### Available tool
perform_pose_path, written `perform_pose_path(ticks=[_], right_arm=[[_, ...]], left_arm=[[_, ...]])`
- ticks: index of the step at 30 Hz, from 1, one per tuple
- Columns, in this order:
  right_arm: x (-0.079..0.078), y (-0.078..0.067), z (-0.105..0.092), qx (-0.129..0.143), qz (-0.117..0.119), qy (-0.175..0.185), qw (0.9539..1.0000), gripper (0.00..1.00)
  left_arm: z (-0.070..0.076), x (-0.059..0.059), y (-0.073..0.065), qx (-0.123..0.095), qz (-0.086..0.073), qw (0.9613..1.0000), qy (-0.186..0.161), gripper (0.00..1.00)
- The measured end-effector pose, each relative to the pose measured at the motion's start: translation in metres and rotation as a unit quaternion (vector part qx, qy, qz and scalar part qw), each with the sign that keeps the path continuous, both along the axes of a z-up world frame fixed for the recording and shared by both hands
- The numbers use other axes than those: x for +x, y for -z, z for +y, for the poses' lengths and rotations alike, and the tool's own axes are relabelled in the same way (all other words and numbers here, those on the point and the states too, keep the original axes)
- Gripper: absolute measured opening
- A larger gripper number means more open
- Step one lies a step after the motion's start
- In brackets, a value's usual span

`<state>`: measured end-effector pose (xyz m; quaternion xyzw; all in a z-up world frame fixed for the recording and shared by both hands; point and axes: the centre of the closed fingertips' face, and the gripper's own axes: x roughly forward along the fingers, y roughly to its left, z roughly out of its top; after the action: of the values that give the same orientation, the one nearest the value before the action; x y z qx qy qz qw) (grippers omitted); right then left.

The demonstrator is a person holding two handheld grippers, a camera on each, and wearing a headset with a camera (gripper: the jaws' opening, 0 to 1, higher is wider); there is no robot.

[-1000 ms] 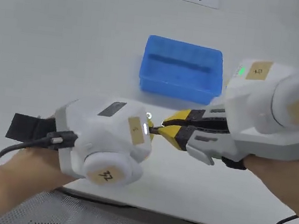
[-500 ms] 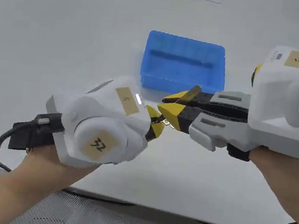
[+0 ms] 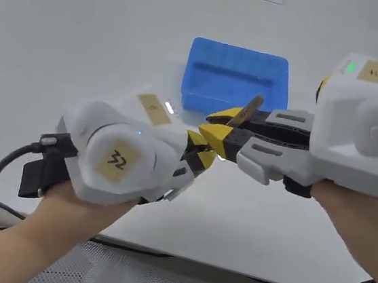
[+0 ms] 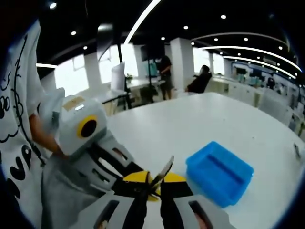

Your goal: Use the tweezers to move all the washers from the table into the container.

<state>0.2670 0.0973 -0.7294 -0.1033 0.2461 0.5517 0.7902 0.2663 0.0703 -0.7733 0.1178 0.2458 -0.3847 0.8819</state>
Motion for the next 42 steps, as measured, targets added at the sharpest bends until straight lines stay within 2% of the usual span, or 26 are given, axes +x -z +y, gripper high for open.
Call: perform_pose_path(ticks=[2, 4, 8, 10, 19, 22, 24, 25, 26, 28, 29, 31, 34, 35, 37, 38, 40, 42], right_arm=[[-0.001, -0.002, 0.0, 0.003, 0.002, -0.001, 1.0, 0.05], [-0.001, -0.004, 0.0, 0.009, 0.006, -0.002, 0.9999, 0.07], [-0.003, -0.002, -0.002, 0.005, 0.008, 0.0, 1.0, 0.06], [-0.003, -0.002, -0.002, 0.01, 0.01, 0.002, 0.9999, 0.05], [-0.003, -0.005, 0.0, 0.011, 0.012, 0.006, 0.9998, 0.03], [-0.004, -0.005, 0.002, 0.011, 0.014, 0.004, 0.9998, 0.03], [-0.005, -0.004, 0.003, 0.007, 0.013, 0.001, 0.9999, 0.02], [-0.005, -0.003, 0.004, 0.005, 0.011, -0.002, 0.9999, 0.02], [-0.006, -0.002, 0.005, 0.003, 0.01, -0.004, 0.9999, 0.02], [-0.004, -0.001, 0.006, 0.002, 0.005, -0.006, 1.0, 0.02], [-0.002, -0.002, 0.007, 0.005, 0.002, -0.005, 1.0, 0.02], [0.003, -0.003, 0.008, 0.013, 0.0, 0.0, 0.9999, 0.02], [0.016, 0.003, 0.01, 0.022, 0.003, 0.009, 0.9997, 0.03], [0.02, 0.005, 0.011, 0.023, 0.004, 0.013, 0.9996, 0.03], [0.026, 0.01, 0.012, 0.025, 0.005, 0.016, 0.9996, 0.03], [0.029, 0.014, 0.014, 0.023, 0.007, 0.015, 0.9996, 0.03], [0.031, 0.023, 0.018, 0.012, 0.006, 0.009, 0.9999, 0.03], [0.033, 0.027, 0.021, 0.008, -0.002, 0.006, 0.9999, 0.04]], left_arm=[[0.002, 0.001, -0.001, 0.004, -0.006, 1.0, -0.003, 0.0], [0.004, 0.001, -0.002, -0.001, -0.006, 1.0, -0.006, 0.0], [0.008, 0.003, -0.005, 0.0, -0.015, 0.9998, -0.013, 0.0], [0.008, 0.003, -0.007, -0.007, -0.012, 0.9998, -0.016, 0.0], [0.007, 0.003, -0.004, -0.006, -0.014, 0.9997, -0.02, 0.0], [0.005, 0.002, -0.001, 0.006, -0.017, 0.9997, -0.015, 0.0], [0.004, 0.002, 0.001, 0.021, -0.025, 0.9994, -0.008, 0.0], [0.004, 0.002, 0.002, 0.034, -0.036, 0.9988, 0.003, 0.0], [0.004, 0.002, 0.002, 0.037, -0.04, 0.9985, 0.009, 0.01], [0.007, 0.0, 0.004, 0.034, -0.026, 0.9991, -0.007, 0.08], [0.015, -0.003, 0.008, 0.035, -0.004, 0.9988, -0.033, 0.17], [0.022, -0.01, 0.008, 0.035, 0.006, 0.9987, -0.036, 0.23], [0.053, -0.022, 0.0, 0.038, 0.017, 0.9947, -0.094, 0.27], [0.062, -0.026, -0.002, 0.046, 0.017, 0.9928, -0.109, 0.3], [0.084, -0.032, -0.006, 0.072, 0.005, 0.9868, -0.145, 0.35], [0.095, -0.035, -0.007, 0.086, -0.003, 0.9826, -0.164, 0.39], [0.108, -0.038, -0.007, 0.101, -0.016, 0.9762, -0.192, 0.56], [0.117, -0.041, -0.004, 0.108, -0.018, 0.9713, -0.211, 0.67]])
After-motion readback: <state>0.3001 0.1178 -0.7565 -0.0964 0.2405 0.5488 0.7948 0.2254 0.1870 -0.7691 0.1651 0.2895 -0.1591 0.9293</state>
